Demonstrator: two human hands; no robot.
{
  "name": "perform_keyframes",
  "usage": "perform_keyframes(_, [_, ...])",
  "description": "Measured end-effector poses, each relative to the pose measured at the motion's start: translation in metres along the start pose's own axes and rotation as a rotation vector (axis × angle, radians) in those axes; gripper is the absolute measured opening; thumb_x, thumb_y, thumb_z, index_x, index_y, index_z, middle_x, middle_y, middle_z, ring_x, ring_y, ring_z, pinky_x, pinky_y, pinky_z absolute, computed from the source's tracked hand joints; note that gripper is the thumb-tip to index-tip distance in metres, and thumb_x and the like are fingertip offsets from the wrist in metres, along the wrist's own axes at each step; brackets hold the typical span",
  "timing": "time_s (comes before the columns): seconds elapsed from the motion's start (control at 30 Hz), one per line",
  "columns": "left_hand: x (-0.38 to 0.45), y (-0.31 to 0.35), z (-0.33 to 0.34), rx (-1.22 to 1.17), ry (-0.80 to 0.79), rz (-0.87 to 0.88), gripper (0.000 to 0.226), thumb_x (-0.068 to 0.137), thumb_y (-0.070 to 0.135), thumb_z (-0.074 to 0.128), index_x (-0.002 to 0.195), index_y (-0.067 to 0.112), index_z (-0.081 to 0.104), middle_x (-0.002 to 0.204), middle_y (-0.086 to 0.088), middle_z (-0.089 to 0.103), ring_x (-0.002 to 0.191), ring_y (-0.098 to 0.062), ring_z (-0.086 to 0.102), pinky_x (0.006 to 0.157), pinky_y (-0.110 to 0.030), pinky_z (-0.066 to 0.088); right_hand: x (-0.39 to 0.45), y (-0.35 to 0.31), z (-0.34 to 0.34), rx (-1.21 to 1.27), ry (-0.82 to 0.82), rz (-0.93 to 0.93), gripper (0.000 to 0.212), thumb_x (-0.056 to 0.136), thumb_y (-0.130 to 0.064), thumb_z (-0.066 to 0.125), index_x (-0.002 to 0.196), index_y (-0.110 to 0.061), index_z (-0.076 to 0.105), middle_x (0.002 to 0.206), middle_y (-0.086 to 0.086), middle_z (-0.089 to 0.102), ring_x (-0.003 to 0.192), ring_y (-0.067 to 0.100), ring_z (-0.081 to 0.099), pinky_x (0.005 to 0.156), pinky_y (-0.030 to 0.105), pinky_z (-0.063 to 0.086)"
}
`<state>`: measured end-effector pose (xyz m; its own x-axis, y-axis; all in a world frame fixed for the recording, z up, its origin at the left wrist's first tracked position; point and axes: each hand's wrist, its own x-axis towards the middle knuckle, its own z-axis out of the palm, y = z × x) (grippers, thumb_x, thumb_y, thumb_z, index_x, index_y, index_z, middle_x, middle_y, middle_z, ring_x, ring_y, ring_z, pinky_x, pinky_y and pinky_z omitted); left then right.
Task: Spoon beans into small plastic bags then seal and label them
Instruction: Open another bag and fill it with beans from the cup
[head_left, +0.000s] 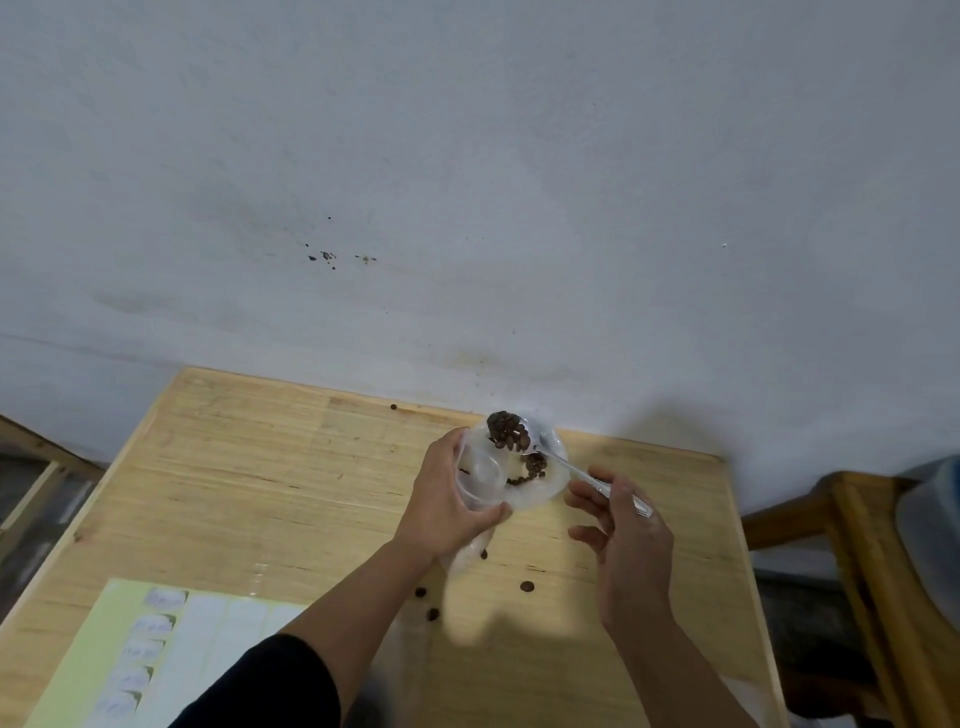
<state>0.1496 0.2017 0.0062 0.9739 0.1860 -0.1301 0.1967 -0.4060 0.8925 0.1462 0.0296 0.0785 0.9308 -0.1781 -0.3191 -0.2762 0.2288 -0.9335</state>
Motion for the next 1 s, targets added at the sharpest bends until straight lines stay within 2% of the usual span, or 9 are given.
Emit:
perform_keyframes(0.1, [0.000, 0.002, 0.000, 0.002, 0.016, 0.002, 0.100, 0.061, 0.034, 0.085, 0.141, 0.022, 0.026, 0.130, 0.016, 0.033, 0.119, 0.003, 0.031, 0.096, -0.008, 0.025, -0.012, -0.001, -0.001, -0.180, -0.066, -0.169, 0.026, 0.098, -0.016, 0.041, 0.098, -0.009, 0.066, 0.081, 0.009, 0.071, 0.073, 0.016, 0.067, 0.046, 0.023, 0.050])
perform_keyframes(0.2, [-0.002, 0.003, -0.001, -0.001, 0.017, 0.020, 0.097, 0.061, 0.031, 0.085, 0.139, 0.022, 0.028, 0.127, 0.017, 0.033, 0.116, 0.004, 0.033, 0.086, 0.003, 0.024, -0.019, 0.004, -0.004, -0.347, -0.085, -0.316, 0.021, 0.094, -0.016, 0.046, 0.096, -0.018, 0.068, 0.079, 0.004, 0.069, 0.070, 0.012, 0.065, 0.047, 0.023, 0.051])
perform_keyframes(0.3, [-0.003, 0.004, -0.002, 0.004, 0.012, 0.036, 0.095, 0.061, 0.030, 0.085, 0.138, 0.022, 0.029, 0.126, 0.018, 0.033, 0.115, 0.004, 0.033, 0.083, 0.006, 0.025, -0.022, 0.011, -0.010, -0.492, -0.040, -0.415, 0.012, 0.089, -0.017, 0.061, 0.092, -0.025, 0.069, 0.077, -0.003, 0.067, 0.062, 0.008, 0.063, 0.050, 0.016, 0.049])
perform_keyframes(0.37, [-0.003, 0.004, -0.001, 0.003, 0.015, 0.040, 0.095, 0.061, 0.031, 0.085, 0.138, 0.024, 0.030, 0.125, 0.018, 0.034, 0.114, 0.004, 0.034, 0.083, 0.004, 0.026, -0.022, 0.017, -0.015, -0.598, -0.004, -0.447, 0.010, 0.082, -0.019, 0.069, 0.091, -0.023, 0.072, 0.076, -0.011, 0.068, 0.070, 0.001, 0.065, 0.059, 0.010, 0.049])
perform_keyframes(0.5, [-0.003, 0.004, -0.001, 0.002, 0.029, 0.035, 0.097, 0.059, 0.032, 0.086, 0.138, 0.024, 0.029, 0.125, 0.019, 0.034, 0.116, 0.005, 0.034, 0.086, 0.004, 0.024, -0.020, 0.030, -0.023, -0.678, 0.067, -0.315, 0.014, 0.077, -0.012, 0.075, 0.087, -0.022, 0.074, 0.079, -0.006, 0.068, 0.079, -0.003, 0.061, 0.065, 0.002, 0.043])
perform_keyframes(0.6, [-0.003, 0.003, -0.001, 0.014, 0.032, 0.037, 0.096, 0.059, 0.032, 0.086, 0.137, 0.025, 0.030, 0.124, 0.019, 0.036, 0.116, 0.004, 0.036, 0.084, 0.006, 0.025, -0.015, 0.036, -0.027, -0.453, 0.132, -0.121, 0.013, 0.078, -0.011, 0.072, 0.087, -0.021, 0.074, 0.082, -0.005, 0.072, 0.077, 0.002, 0.065, 0.069, 0.010, 0.048])
perform_keyframes(0.7, [-0.003, 0.003, -0.002, 0.017, 0.030, 0.030, 0.097, 0.060, 0.032, 0.086, 0.138, 0.021, 0.030, 0.126, 0.017, 0.035, 0.116, 0.004, 0.035, 0.086, 0.005, 0.026, -0.005, 0.039, -0.031, -0.246, 0.314, 0.006, 0.012, 0.080, -0.009, 0.070, 0.087, -0.019, 0.072, 0.084, -0.004, 0.071, 0.082, 0.008, 0.064, 0.075, 0.022, 0.049])
perform_keyframes(0.83, [-0.004, 0.005, 0.000, 0.030, 0.034, 0.036, 0.093, 0.058, 0.034, 0.084, 0.135, 0.023, 0.033, 0.126, 0.015, 0.038, 0.114, 0.004, 0.037, 0.087, 0.001, 0.028, 0.013, 0.053, -0.037, -0.207, 0.529, 0.132, 0.010, 0.080, -0.013, 0.070, 0.087, -0.020, 0.071, 0.083, -0.007, 0.068, 0.081, 0.007, 0.061, 0.080, 0.024, 0.046])
perform_keyframes(1.0, [-0.005, 0.006, 0.000, 0.038, 0.026, 0.060, 0.087, 0.058, 0.034, 0.084, 0.126, 0.035, 0.030, 0.123, 0.017, 0.039, 0.111, 0.015, 0.037, 0.086, 0.006, 0.026, 0.032, 0.072, -0.038, -0.279, 0.608, 0.190, 0.006, 0.082, -0.017, 0.068, 0.086, -0.021, 0.071, 0.084, -0.005, 0.067, 0.085, 0.012, 0.060, 0.079, 0.025, 0.045])
